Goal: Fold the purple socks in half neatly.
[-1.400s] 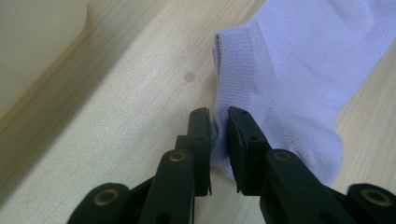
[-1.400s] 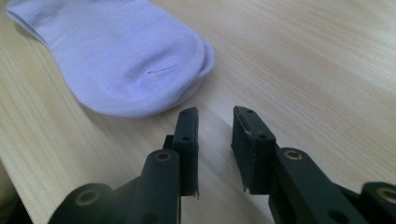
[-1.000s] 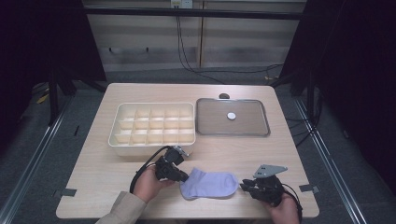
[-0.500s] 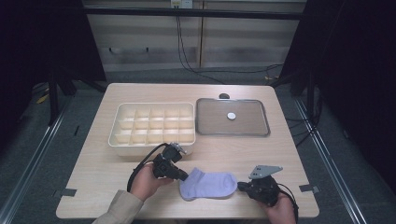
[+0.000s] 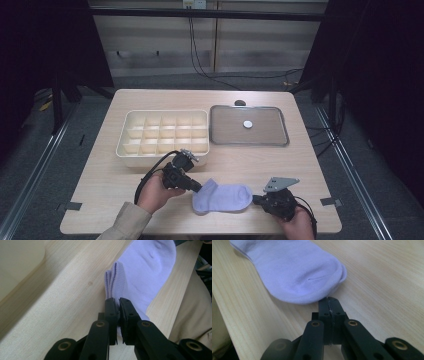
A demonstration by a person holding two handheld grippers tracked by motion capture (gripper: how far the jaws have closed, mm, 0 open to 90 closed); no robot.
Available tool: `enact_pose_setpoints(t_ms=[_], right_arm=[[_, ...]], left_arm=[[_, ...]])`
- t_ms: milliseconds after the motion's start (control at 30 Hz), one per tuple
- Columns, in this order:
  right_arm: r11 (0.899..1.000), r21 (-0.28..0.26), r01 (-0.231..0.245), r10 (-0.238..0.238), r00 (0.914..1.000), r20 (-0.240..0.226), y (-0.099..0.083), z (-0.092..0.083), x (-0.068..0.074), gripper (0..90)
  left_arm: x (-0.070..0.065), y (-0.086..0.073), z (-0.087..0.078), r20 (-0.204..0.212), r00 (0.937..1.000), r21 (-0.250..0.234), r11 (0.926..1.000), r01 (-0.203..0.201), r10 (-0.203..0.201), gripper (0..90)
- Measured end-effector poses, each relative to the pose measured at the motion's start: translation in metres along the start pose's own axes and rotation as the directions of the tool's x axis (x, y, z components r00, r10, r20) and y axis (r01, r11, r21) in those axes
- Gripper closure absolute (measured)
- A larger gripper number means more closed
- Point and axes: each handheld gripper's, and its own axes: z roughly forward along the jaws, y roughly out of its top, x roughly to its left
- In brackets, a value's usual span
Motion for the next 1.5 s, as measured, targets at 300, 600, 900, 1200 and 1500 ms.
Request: enact_pose_setpoints(t_ms=[300, 600, 900, 1200, 1500], right_arm=[[1.000, 0.002, 0.013, -0.013, 0.9999, -0.010, 0.003, 0.003, 0.004, 89.6], [1.000, -0.001, 0.017, -0.017, 0.9997, -0.018, 0.005, 0.006, 0.005, 89.7], [0.999, 0.001, 0.036, -0.036, 0.9990, -0.027, 0.009, 0.009, 0.007, 89.8], [0.999, -0.004, 0.042, -0.042, 0.9983, -0.039, 0.012, 0.012, 0.009, 89.8], [0.998, -0.001, 0.060, -0.060, 0.9972, -0.044, 0.014, 0.014, 0.011, 89.7]], left_arm=[[-0.002, 0.004, -0.003, 0.029, 0.9996, -0.007, 1.0000, 0.001, -0.001, 85.0], [-0.002, 0.007, -0.007, 0.036, 0.9992, -0.010, 0.9998, 0.017, -0.017, 84.8], [-0.004, 0.010, -0.010, 0.047, 0.9985, -0.005, 0.9996, 0.028, -0.028, 84.8], [-0.006, 0.013, -0.011, 0.053, 0.9979, 0.000, 0.9993, 0.037, -0.037, 84.8], [-0.010, 0.017, -0.013, 0.056, 0.9979, 0.001, 0.9995, 0.032, -0.032, 85.2]])
